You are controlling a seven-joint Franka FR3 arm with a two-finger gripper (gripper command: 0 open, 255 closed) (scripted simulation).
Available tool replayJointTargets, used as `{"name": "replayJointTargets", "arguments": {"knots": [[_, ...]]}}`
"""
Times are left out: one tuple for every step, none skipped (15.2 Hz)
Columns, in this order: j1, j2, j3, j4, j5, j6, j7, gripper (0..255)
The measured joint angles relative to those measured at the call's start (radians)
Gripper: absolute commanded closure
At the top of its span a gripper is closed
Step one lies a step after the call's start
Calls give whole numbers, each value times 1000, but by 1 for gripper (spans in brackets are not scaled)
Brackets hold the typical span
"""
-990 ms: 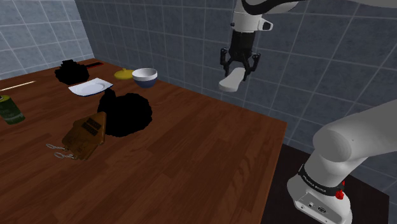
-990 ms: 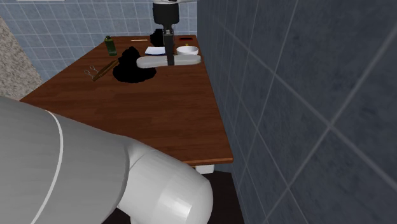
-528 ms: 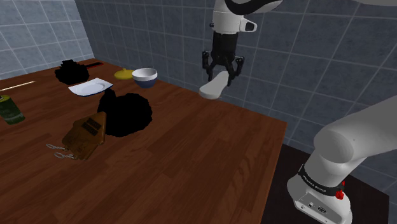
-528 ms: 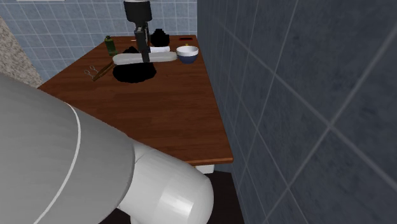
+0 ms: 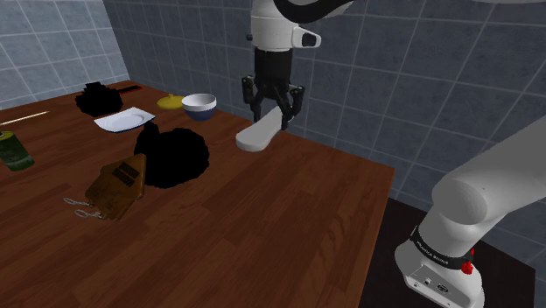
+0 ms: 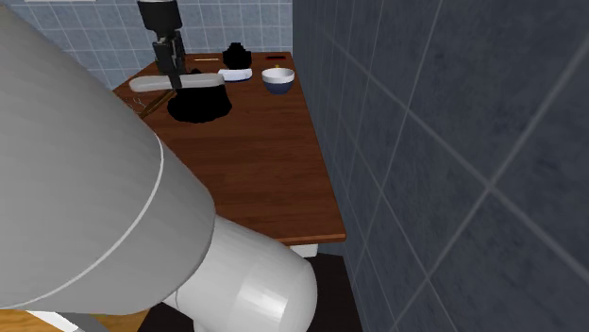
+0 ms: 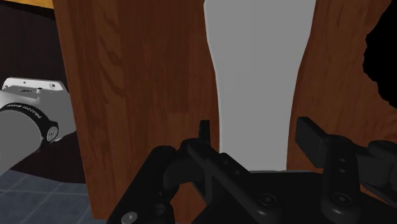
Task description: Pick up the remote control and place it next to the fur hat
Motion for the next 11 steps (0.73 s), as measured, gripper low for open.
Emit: {"name": "replayJointTargets", "arguments": {"knots": [[0,21,24,19,-8,3,29,255],[-2,57,58,52,-25,6,66,255],[-3,85,85,78,-39,5,99,255],[-3,117,114,107,-58,5,135,255],[-4,157,147,142,-84,3,175,255],[-2,184,169,162,-102,4,204,255],[0,205,186,169,-117,14,228,255],[2,209,191,161,-119,25,234,255],[3,215,196,153,-124,37,240,255],[4,220,200,144,-126,50,245,255],[5,221,203,130,-127,65,248,255]]}}
